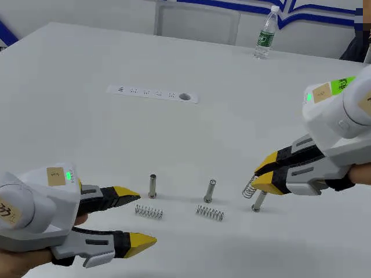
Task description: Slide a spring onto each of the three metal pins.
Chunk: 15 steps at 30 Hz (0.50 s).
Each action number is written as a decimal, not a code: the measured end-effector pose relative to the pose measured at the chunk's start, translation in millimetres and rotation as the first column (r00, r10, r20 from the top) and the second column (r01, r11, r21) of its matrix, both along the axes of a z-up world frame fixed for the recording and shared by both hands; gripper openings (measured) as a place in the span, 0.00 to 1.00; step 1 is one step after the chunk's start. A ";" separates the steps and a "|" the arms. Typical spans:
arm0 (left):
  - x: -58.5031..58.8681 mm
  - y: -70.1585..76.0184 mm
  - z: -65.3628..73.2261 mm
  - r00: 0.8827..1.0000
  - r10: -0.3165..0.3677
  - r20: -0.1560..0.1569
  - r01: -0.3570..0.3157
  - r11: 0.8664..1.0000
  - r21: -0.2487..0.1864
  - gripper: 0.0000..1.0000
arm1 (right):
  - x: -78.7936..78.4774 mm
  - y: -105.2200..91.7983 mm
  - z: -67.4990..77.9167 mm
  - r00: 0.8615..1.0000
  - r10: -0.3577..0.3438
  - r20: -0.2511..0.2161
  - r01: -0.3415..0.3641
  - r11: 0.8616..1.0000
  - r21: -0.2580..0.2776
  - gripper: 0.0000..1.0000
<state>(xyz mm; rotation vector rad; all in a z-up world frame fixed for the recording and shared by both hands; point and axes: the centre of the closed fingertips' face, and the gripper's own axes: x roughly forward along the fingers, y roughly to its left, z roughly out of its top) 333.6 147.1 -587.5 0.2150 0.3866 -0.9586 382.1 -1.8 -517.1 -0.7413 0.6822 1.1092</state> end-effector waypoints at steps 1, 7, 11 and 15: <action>0.2 1.4 -0.1 1.000 0.007 -0.001 -0.007 1.000 -0.001 0.51 | 1.8 -1.9 0.6 1.000 -0.005 0.002 0.005 1.000 -0.001 0.11; -0.3 10.4 1.6 0.999 0.046 -0.002 -0.046 0.999 -0.007 0.54 | 18.1 -17.1 0.9 0.999 -0.048 0.021 0.048 0.999 -0.022 0.11; -0.5 14.1 1.7 0.998 0.059 -0.003 -0.059 0.998 -0.007 0.55 | 27.9 -25.3 -3.6 0.997 -0.075 0.028 0.076 0.996 -0.039 0.11; 0.0 16.2 0.6 0.998 0.069 -0.009 -0.069 0.998 -0.006 0.57 | 35.9 -32.3 -12.0 0.995 -0.100 0.024 0.101 0.993 -0.062 0.11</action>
